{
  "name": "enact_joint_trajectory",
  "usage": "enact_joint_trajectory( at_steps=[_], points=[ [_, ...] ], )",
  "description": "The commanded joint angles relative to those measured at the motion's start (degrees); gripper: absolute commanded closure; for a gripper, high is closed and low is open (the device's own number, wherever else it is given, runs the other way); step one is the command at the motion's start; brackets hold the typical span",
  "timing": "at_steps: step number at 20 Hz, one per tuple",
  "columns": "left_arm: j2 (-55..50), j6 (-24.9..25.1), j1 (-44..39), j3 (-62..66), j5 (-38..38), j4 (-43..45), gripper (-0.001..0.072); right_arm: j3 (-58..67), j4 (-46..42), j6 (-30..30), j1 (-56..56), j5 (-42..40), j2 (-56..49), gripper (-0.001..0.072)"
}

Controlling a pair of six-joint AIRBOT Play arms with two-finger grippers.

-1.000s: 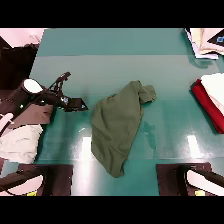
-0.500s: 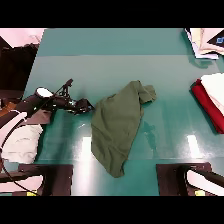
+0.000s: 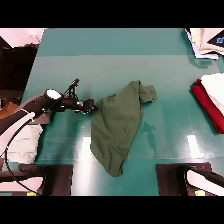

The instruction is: Fold the shirts.

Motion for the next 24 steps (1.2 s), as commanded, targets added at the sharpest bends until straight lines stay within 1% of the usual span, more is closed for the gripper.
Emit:
enact_joint_trajectory(
  at_steps=[1, 3, 4, 6, 7, 10, 14, 17, 19, 23, 24],
  points=[
    [0.20, -0.33, 0.37, 4.50, -1.77, 3.87, 0.0685, -0.02, 0.04, 0.02, 0.04, 0.33, -0.85, 0.0691],
    [0.28, -2.38, 1.05, 10.99, -7.37, 11.74, 0.0685, -0.04, 0.02, 0.02, 0.63, 1.03, -2.95, 0.0690],
    [0.31, -3.43, 1.22, 14.73, -10.45, 16.06, 0.0685, -0.04, -0.02, -0.02, 1.62, 1.66, -4.70, 0.0658],
    [0.31, -4.66, 1.22, 21.66, -15.47, 23.17, 0.0685, -0.04, -0.11, -0.48, 4.52, 2.89, -9.31, 0.0251],
    [0.31, -4.83, 1.20, 24.55, -17.25, 25.64, 0.0684, -0.04, -0.15, -0.94, 6.08, 2.91, -11.96, 0.0223],
    [0.31, -4.83, 1.22, 31.85, -21.51, 29.66, 0.0684, -0.04, -0.13, -2.03, 10.99, 0.37, -21.07, 0.0224],
    [0.31, -4.79, 1.22, 38.47, -25.00, 31.30, 0.0684, -0.02, -0.17, -2.14, 14.99, -4.94, -32.13, 0.0230],
    [0.31, -4.81, 1.22, 40.17, -25.29, 31.95, 0.0684, -0.02, 0.00, -2.86, 17.46, -4.57, -38.64, 0.0229],
    [0.24, -4.81, 1.22, 40.17, -25.46, 32.20, 0.0683, -0.02, -0.07, -4.33, 19.58, -5.01, -41.53, 0.0229],
    [0.24, -4.94, 1.20, 40.17, -25.83, 32.17, 0.0684, -0.02, -0.04, -4.28, 22.27, -10.29, -45.05, 0.0229],
    [0.24, -5.53, 1.22, 40.17, -25.83, 32.20, 0.0684, -0.02, 0.00, -4.28, 22.77, -10.88, -45.57, 0.0248]
  ],
)
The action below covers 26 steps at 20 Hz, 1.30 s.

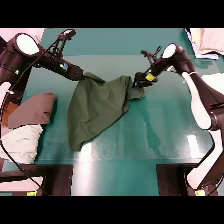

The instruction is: Fold the shirts.

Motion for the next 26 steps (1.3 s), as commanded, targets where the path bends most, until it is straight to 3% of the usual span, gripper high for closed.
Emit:
enact_joint_trajectory(
  at_steps=[1, 2, 3, 6, 9, 12, 16, 22, 26],
  points=[
    [-0.02, -0.79, 0.02, 0.31, -0.42, 0.35, 0.0684, 0.02, 0.00, -0.39, 2.08, -3.26, -2.89, 0.0356],
    [-0.02, -0.81, 0.02, 0.31, -0.42, 0.33, 0.0684, 0.04, 0.04, -1.09, 2.45, -3.54, -2.84, 0.0562],
    [0.00, -0.85, 0.04, 0.31, -0.42, 0.33, 0.0684, 0.07, 0.02, -2.34, 2.45, -3.58, -2.51, 0.0692],
    [1.29, -3.43, 0.09, 1.49, -0.07, 4.74, 0.0684, 0.07, -2.25, -2.71, 1.49, -3.67, 2.19, 0.0693],
    [5.40, -6.19, 0.09, 9.03, 0.15, 17.07, 0.0684, 0.09, -8.46, -2.75, -2.01, -5.42, 13.07, 0.0693],
    [10.91, -6.49, 0.09, 18.60, 0.22, 22.36, 0.0683, 0.09, -8.96, -2.75, -6.64, -7.19, 25.57, 0.0693],
    [18.49, -6.51, 0.09, 28.26, 0.66, 20.81, 0.0683, 0.09, -8.98, -2.75, -10.29, -8.41, 40.87, 0.0693],
    [31.15, -6.51, 0.09, 28.35, 4.04, 14.27, 0.0683, 0.07, -11.17, -3.21, -11.54, -12.33, 56.37, 0.0694],
    [34.14, -6.29, 0.09, 28.50, 8.76, 6.05, 0.0684, 0.09, -14.73, -3.13, -11.54, -17.29, 62.29, 0.0695]
  ],
)
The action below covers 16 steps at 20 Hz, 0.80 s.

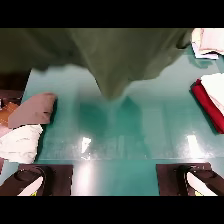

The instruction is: Fold the shirts.

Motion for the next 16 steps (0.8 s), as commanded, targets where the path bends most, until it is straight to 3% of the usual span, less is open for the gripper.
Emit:
enact_joint_trajectory(
  at_steps=[1, 4, 10, 12, 16],
  points=[
    [2.60, 0.26, 0.00, 0.33, 3.76, -6.82, 0.0684, -0.02, -9.25, 0.13, -0.15, -3.72, 5.42, 0.0695],
    [0.42, 0.15, 0.00, -2.60, 2.67, -4.74, 0.0684, 0.37, -11.04, 0.28, -0.15, -0.48, 3.80, 0.0696],
    [-17.33, 0.13, 0.00, -9.20, -14.99, -3.37, 0.0683, 5.97, -11.10, 2.64, -0.15, 25.97, -16.39, 0.0696],
    [-25.16, 0.11, 0.00, -11.50, -16.94, -3.48, 0.0684, 5.64, -11.02, 2.71, -0.15, 31.82, -24.39, 0.0696],
    [-39.28, -0.68, 0.00, -13.09, -10.82, -3.54, 0.0683, -2.43, -11.10, 2.69, -0.15, 21.92, -34.01, 0.0695]
  ],
)
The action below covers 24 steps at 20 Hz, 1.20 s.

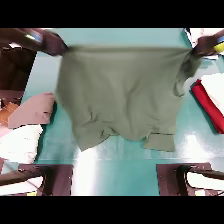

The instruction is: Fold the shirts.

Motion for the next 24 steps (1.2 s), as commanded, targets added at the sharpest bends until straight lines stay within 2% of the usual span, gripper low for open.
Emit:
enact_joint_trajectory(
  at_steps=[1, 3, 5, 6, 7, 8, 10, 11, 12, 13, 16, 17, 18, 21, 23, 24],
  points=[
    [-11.30, -1.68, -0.04, -1.33, 3.76, -0.44, 0.0683, -5.92, 0.50, 0.15, 0.04, -5.66, -8.35, 0.0694],
    [-13.86, -3.65, -0.02, -1.33, 8.59, -0.20, 0.0680, -8.04, 0.42, 0.15, 0.04, -10.99, -10.80, 0.0693],
    [-14.01, -5.22, -0.02, -1.09, 13.18, 0.63, 0.0266, -8.13, 0.44, 0.20, 0.04, -14.19, -12.66, 0.0689],
    [-13.99, -6.40, 0.00, -0.33, 13.60, 1.75, 0.0241, -8.13, 0.44, 0.15, 0.02, -15.26, -13.11, 0.0636],
    [-13.99, -6.36, 0.35, 0.66, 12.90, 2.27, 0.0241, -8.09, 0.44, 0.15, 0.04, -16.33, -13.16, 0.0412],
    [-13.99, -6.36, 1.18, 1.86, 11.32, 2.58, 0.0241, -7.89, 0.44, 0.15, -0.28, -16.72, -13.05, 0.0333],
    [-13.73, -6.32, 3.61, 4.09, 5.86, 2.62, 0.0241, -6.01, 0.63, 0.13, -1.36, -14.71, -13.03, 0.0334],
    [-12.96, -6.34, 5.29, 4.24, 3.17, 2.60, 0.0242, -4.72, 0.57, 0.00, -1.86, -12.22, -13.03, 0.0363],
    [-12.22, -6.32, 7.15, 4.22, 0.02, 2.60, 0.0242, -3.37, 0.87, -0.81, -2.78, -9.31, -13.03, 0.0425],
    [-11.52, -6.32, 8.92, 4.20, -2.86, 2.51, 0.0242, -2.40, 2.40, -2.16, -3.74, -6.49, -12.96, 0.0425],
    [-8.92, -4.81, 13.29, 1.44, -10.43, 1.31, 0.0255, -2.05, 16.37, -5.14, -8.50, 1.88, -11.78, 0.0426],
    [-7.58, -3.13, 14.25, -1.55, -11.65, 0.02, 0.0450, -2.05, 20.70, -5.42, -10.01, 3.93, -11.32, 0.0425],
    [-6.16, -1.95, 15.06, -5.07, -12.11, -1.81, 0.0577, -2.05, 24.26, -5.49, -11.41, 5.44, -10.75, 0.0425],
    [-1.18, 0.37, 16.98, -19.87, -9.51, -7.37, 0.0580, -2.05, 25.97, -5.51, -13.55, 6.21, -8.50, 0.0426],
    [3.82, 1.64, 16.98, -33.38, -4.83, -7.87, 0.0580, -2.05, 25.62, -5.51, -13.53, 6.25, -6.56, 0.0426],
    [6.38, 1.66, 16.98, -39.82, -2.21, -8.85, 0.0491, -2.03, 25.62, -5.51, -13.53, 6.21, -5.62, 0.0426]
  ],
)
